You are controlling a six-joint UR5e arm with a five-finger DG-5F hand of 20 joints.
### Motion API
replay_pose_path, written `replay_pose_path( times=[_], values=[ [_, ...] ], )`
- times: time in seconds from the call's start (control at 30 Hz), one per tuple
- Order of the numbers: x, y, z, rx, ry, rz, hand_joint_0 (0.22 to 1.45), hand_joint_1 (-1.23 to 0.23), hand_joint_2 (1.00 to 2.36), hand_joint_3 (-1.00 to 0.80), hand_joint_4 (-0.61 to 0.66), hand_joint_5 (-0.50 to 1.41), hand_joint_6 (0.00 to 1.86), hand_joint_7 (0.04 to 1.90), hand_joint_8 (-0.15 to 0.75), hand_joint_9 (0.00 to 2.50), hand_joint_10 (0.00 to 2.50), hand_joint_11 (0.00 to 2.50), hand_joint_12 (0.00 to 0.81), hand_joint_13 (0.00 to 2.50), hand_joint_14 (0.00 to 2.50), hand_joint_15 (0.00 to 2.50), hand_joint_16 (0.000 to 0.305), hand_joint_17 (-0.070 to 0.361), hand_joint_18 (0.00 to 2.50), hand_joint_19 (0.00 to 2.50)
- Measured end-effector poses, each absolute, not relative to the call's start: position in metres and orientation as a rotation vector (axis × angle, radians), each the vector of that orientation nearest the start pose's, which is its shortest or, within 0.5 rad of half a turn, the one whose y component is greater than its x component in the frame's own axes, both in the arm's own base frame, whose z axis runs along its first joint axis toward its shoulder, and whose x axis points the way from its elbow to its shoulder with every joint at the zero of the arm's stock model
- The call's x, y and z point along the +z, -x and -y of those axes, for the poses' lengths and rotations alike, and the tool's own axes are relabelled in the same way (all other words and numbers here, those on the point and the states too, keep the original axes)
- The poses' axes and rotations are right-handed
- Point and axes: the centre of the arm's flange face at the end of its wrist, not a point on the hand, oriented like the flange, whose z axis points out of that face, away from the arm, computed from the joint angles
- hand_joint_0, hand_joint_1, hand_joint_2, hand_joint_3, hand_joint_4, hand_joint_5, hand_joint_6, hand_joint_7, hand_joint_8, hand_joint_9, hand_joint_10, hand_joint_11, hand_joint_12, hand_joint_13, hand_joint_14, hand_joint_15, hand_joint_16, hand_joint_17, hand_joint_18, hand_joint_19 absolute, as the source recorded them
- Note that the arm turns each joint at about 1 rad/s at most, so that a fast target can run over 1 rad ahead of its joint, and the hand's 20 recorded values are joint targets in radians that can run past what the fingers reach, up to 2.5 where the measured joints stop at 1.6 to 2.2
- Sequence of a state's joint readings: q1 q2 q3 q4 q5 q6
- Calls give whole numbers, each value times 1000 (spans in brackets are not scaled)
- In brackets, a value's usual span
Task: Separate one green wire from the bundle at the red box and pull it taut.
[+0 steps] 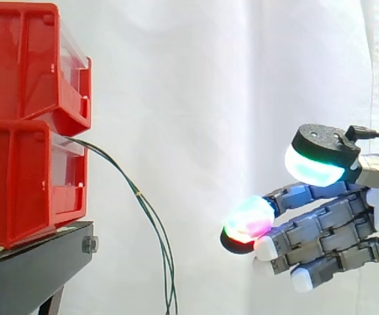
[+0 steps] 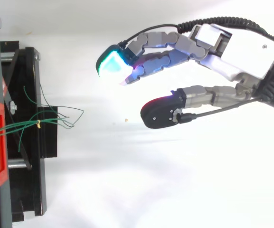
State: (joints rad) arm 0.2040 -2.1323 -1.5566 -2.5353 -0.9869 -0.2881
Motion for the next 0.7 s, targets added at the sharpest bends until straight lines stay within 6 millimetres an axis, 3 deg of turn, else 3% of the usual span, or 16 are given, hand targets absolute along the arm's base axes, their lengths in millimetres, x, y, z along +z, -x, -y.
replay_pose_path(
  times=[0.2, 0.53, 0.7],
  values=[
    [223, -679, 52, 719, -1152, -1025, 537, -612, 1003, -462, 234, -171, 502, 784, 253, 777, 6, 171, 316, 604, 7, 177, 48, 108, 533, 479],
    [184, -710, 50, 754, -1180, -1033, 538, -611, 1003, -460, 234, -166, 502, 785, 254, 783, 5, 174, 314, 605, 6, 171, 48, 108, 538, 488],
    [181, -722, 49, 756, -1161, -1046, 539, -610, 1003, -464, 239, -164, 502, 788, 255, 805, 6, 183, 314, 622, 7, 181, 47, 106, 545, 493]
  ],
)
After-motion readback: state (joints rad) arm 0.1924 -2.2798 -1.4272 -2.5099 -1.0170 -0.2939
